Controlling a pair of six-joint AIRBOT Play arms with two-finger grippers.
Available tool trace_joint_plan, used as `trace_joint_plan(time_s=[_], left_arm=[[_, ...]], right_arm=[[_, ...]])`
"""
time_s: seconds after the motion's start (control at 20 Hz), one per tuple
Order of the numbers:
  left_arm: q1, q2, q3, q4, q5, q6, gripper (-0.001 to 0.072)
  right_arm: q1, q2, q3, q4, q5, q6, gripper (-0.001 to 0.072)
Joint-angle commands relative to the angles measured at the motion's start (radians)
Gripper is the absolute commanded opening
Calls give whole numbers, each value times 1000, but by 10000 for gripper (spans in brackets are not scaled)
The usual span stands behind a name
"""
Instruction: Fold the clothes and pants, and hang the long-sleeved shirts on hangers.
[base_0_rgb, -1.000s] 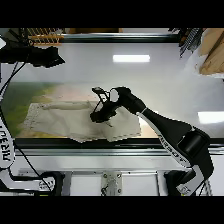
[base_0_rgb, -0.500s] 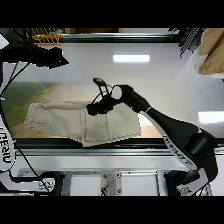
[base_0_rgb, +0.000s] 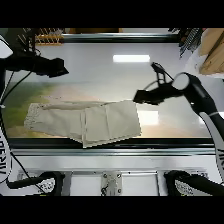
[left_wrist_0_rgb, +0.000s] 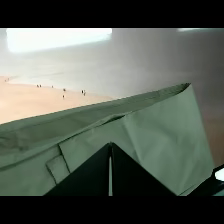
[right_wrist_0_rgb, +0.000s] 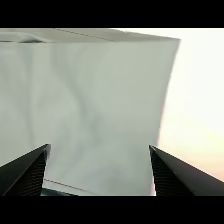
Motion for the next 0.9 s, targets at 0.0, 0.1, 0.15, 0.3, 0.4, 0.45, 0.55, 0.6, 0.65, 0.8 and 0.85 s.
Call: trace_joint_plan(time_s=[0.0,0.1,0.15,0.3,0.4,0.45,0.55,0.6,0.65,0.8,0.85], left_arm=[[-17,79,-229,19,77,3,11],[-17,100,-348,19,84,2,29],[-12,102,-408,17,82,1,344],[-8,81,-577,14,124,-56,659],[-8,54,-679,10,181,-83,659],[-11,39,-725,-11,207,-87,659],[-17,18,-797,-103,263,-79,659],[-25,11,-824,-140,291,-57,659],[-39,6,-839,-150,307,-58,659],[-95,6,-855,-145,351,-58,659],[-112,6,-853,-146,366,-58,659]], right_arm=[[-203,89,-269,80,8,-56,720],[-247,77,-343,195,4,-151,720],[-249,75,-365,227,-5,-170,720],[-240,76,-385,265,-20,-180,720],[-240,76,-385,287,-19,-180,720],[-240,76,-385,288,-19,-180,720],[-240,76,-385,288,-19,-179,720],[-240,76,-385,288,-19,-179,720],[-240,76,-385,291,-19,-179,720],[-240,76,-385,294,-19,-179,720],[-240,76,-385,294,-19,-179,720]])
